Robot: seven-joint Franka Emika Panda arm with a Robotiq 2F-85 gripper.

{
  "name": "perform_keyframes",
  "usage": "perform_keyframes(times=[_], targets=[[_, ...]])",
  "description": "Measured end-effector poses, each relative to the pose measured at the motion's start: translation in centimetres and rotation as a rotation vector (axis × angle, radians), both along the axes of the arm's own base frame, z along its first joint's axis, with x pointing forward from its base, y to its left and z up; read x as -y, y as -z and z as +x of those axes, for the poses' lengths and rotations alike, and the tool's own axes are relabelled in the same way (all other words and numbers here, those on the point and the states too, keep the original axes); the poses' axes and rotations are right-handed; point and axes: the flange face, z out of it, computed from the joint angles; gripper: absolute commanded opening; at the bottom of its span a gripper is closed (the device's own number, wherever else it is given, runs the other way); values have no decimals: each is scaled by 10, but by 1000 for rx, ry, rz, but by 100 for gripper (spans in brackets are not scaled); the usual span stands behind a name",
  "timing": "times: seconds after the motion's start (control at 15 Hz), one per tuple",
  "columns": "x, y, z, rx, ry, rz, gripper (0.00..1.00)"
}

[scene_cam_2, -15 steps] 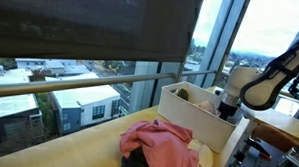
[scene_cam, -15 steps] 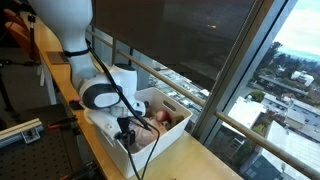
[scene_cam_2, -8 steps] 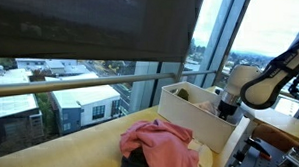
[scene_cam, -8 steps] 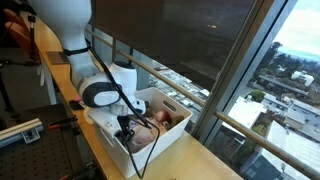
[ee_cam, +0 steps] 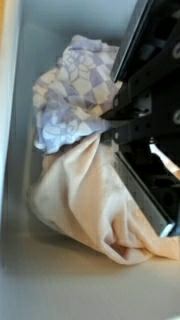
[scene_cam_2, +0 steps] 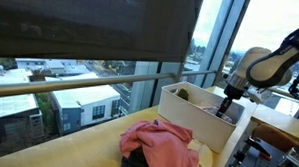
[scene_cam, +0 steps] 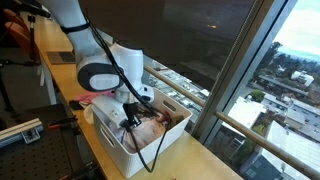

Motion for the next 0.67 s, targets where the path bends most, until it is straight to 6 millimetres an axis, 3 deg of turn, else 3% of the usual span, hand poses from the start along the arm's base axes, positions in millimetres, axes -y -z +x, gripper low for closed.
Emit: perform_keyframes(times=[0.27, 0.67], targets=[[-5, -85, 12, 86, -2, 45, 3], [-54, -234, 10, 239, -65, 128, 3]])
